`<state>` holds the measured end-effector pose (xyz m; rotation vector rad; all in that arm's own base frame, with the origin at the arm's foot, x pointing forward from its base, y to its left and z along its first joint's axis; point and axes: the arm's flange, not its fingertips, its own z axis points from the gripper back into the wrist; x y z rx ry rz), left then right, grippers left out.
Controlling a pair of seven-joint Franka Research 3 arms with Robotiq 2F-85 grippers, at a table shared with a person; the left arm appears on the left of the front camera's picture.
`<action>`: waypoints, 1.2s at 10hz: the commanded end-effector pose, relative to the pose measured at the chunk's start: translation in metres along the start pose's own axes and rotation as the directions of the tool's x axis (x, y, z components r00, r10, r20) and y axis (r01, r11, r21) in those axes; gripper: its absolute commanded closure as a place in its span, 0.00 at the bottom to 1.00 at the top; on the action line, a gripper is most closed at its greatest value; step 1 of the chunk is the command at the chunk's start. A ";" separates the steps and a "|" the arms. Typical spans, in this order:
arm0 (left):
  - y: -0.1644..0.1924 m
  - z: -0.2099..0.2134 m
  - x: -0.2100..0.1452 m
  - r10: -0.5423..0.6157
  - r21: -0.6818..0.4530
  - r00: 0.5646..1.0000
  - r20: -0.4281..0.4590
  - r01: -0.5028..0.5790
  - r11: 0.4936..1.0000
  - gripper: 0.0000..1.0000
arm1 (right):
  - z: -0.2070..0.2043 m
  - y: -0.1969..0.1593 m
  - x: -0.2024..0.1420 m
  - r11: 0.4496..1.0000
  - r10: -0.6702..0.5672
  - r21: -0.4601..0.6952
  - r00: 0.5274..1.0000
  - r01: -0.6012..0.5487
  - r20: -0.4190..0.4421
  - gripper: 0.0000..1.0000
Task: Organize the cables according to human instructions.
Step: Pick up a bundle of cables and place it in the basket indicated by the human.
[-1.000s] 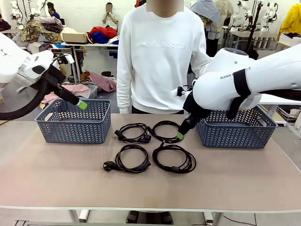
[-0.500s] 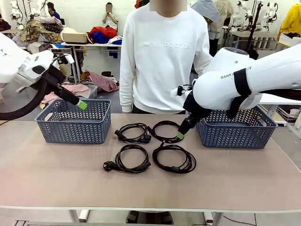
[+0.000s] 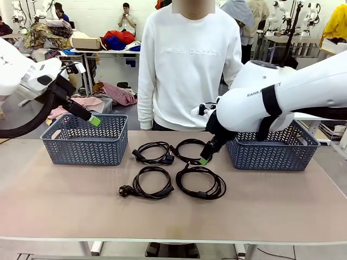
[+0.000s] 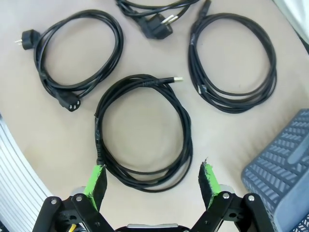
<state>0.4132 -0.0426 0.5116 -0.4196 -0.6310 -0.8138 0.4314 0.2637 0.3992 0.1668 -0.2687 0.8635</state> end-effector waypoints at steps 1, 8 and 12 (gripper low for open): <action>0.002 -0.001 -0.002 -0.014 -0.021 1.000 0.024 0.014 1.000 0.00 | -0.016 0.009 0.013 1.000 -0.021 -0.008 1.000 0.021 -0.007 0.00; 0.002 -0.001 -0.002 -0.014 -0.021 1.000 0.024 0.014 1.000 0.00 | -0.064 0.037 0.025 1.000 0.006 0.019 0.994 -0.003 -0.113 0.00; 0.002 -0.001 -0.002 -0.014 -0.021 1.000 0.024 0.014 1.000 0.00 | -0.079 0.044 0.027 0.999 0.016 0.040 0.989 -0.010 -0.149 0.00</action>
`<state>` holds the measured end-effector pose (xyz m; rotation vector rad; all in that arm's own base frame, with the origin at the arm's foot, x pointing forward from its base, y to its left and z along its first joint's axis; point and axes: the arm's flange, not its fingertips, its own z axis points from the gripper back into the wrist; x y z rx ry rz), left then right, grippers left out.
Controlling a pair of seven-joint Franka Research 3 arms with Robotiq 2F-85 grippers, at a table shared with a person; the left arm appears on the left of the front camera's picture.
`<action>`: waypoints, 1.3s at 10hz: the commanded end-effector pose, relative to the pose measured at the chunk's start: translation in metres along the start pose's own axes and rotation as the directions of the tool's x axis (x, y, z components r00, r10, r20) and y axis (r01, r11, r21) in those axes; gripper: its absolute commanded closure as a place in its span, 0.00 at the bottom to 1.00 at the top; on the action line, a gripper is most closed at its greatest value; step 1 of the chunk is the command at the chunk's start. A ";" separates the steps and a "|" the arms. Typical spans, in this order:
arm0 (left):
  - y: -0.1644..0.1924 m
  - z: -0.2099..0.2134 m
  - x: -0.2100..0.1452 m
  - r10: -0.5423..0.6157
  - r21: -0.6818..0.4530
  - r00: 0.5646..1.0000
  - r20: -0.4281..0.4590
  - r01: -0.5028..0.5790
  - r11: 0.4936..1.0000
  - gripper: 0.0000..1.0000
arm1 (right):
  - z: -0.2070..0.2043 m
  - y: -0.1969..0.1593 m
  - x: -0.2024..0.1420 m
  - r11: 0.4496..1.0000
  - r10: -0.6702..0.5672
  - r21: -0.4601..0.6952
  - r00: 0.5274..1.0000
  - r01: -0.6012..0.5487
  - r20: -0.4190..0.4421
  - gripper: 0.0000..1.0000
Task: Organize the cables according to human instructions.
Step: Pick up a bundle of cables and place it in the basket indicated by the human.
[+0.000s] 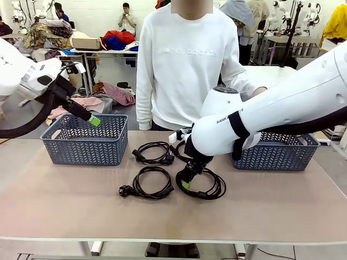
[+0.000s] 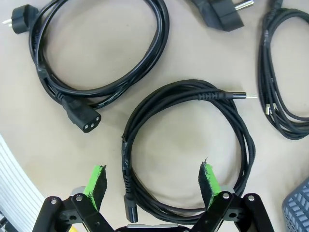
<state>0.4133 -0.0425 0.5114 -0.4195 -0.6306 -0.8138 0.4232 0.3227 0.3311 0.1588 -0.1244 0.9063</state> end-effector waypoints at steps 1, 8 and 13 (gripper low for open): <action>0.002 -0.001 -0.002 -0.014 -0.021 1.000 0.024 0.014 1.000 0.00 | -0.002 0.005 0.010 1.000 -0.015 -0.004 1.000 0.015 -0.026 0.00; 0.002 -0.001 -0.002 -0.014 -0.021 1.000 0.024 0.014 1.000 0.00 | -0.014 0.014 0.004 1.000 0.022 -0.005 0.998 -0.022 -0.058 0.00; 0.002 -0.001 -0.002 -0.014 -0.021 1.000 0.024 0.014 1.000 0.00 | -0.024 0.020 0.008 0.997 0.045 -0.061 0.994 -0.051 -0.103 0.00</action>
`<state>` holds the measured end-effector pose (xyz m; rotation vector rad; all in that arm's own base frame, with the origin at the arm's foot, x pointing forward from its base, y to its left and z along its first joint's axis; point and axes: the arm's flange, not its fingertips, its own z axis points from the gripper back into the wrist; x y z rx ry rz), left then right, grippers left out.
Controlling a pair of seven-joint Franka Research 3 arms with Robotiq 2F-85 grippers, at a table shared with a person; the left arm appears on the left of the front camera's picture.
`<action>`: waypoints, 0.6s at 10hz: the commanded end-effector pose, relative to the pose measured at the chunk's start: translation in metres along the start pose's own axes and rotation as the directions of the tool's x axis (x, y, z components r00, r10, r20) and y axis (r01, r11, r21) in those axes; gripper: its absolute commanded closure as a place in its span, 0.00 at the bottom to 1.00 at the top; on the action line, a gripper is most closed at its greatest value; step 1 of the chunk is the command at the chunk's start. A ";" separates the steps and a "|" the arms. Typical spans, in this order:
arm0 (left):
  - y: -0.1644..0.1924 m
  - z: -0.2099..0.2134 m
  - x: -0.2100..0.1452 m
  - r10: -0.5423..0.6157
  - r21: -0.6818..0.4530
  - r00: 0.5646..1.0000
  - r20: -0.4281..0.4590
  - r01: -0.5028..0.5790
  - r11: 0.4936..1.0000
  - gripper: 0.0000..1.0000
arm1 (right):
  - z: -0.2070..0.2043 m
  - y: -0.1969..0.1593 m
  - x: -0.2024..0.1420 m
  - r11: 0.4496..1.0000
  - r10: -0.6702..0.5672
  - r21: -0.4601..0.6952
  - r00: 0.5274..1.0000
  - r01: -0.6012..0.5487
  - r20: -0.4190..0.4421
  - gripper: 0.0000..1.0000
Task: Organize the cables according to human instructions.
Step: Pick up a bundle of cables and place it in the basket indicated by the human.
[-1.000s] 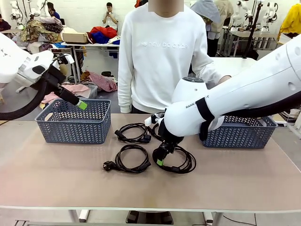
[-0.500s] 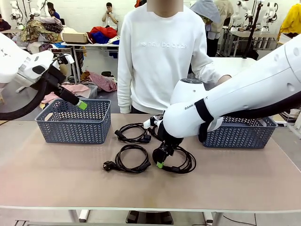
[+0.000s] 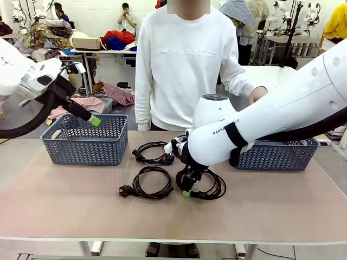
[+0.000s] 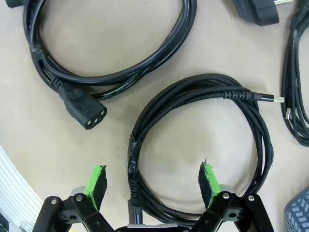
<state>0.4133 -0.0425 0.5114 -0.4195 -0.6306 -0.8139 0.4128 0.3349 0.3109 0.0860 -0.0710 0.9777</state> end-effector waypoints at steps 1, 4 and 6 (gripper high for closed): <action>0.002 -0.001 -0.002 -0.014 -0.021 1.000 0.024 0.014 1.000 0.00 | -0.004 0.006 0.011 0.999 -0.020 -0.042 0.999 0.019 -0.026 0.00; 0.002 -0.001 -0.002 -0.014 -0.021 1.000 0.024 0.014 1.000 0.00 | -0.007 0.007 0.014 0.999 -0.013 -0.037 0.999 0.012 -0.030 0.00; 0.002 -0.001 -0.002 -0.014 -0.021 1.000 0.024 0.014 1.000 0.00 | -0.008 0.008 0.017 0.999 -0.012 -0.032 0.999 0.011 -0.035 0.00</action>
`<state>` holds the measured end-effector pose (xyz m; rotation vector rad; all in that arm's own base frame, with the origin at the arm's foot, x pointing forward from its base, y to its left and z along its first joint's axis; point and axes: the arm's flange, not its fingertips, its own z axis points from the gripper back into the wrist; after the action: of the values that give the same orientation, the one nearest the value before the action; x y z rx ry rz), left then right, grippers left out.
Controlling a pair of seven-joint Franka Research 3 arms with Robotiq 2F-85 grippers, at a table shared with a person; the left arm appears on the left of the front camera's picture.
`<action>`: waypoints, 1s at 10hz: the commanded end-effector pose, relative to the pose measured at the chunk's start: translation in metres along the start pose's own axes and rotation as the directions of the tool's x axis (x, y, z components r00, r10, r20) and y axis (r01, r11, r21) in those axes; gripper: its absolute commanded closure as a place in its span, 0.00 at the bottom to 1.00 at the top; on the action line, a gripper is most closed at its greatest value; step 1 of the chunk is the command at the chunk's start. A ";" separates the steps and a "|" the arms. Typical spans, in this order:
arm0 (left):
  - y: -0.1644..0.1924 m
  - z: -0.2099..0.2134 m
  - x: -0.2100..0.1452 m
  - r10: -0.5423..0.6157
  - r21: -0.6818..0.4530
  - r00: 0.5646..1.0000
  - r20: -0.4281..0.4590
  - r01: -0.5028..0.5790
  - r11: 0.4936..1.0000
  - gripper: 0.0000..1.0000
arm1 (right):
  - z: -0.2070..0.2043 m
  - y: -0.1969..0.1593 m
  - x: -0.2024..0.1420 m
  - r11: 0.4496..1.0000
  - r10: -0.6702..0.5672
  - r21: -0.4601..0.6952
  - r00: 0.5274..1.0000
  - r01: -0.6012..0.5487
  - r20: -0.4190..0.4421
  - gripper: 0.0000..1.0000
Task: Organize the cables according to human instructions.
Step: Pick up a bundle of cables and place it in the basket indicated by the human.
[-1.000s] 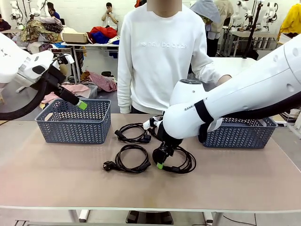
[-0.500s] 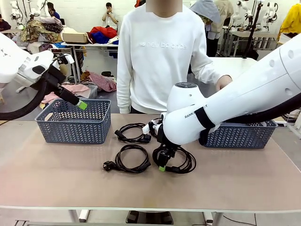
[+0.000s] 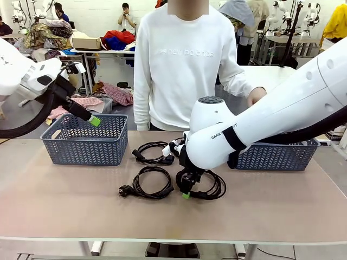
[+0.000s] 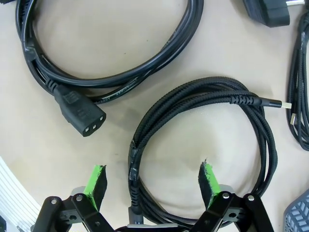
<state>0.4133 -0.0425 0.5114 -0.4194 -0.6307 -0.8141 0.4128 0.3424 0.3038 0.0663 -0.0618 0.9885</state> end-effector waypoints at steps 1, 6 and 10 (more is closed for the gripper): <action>0.002 -0.001 -0.002 -0.013 -0.021 1.000 0.024 0.014 1.000 0.00 | 0.000 0.004 0.013 1.000 -0.022 -0.021 1.000 0.022 -0.022 0.06; 0.002 -0.001 -0.002 -0.013 -0.021 1.000 0.024 0.014 1.000 0.00 | -0.002 0.003 0.015 1.000 -0.022 -0.017 0.999 0.022 -0.027 0.39; 0.002 -0.001 -0.002 -0.013 -0.021 1.000 0.024 0.014 1.000 0.00 | -0.004 0.003 0.019 1.000 -0.025 -0.015 0.999 0.025 -0.022 0.75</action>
<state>0.4133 -0.0425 0.5114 -0.4194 -0.6307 -0.8142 0.4202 0.3491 0.3048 0.0706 -0.0594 0.9858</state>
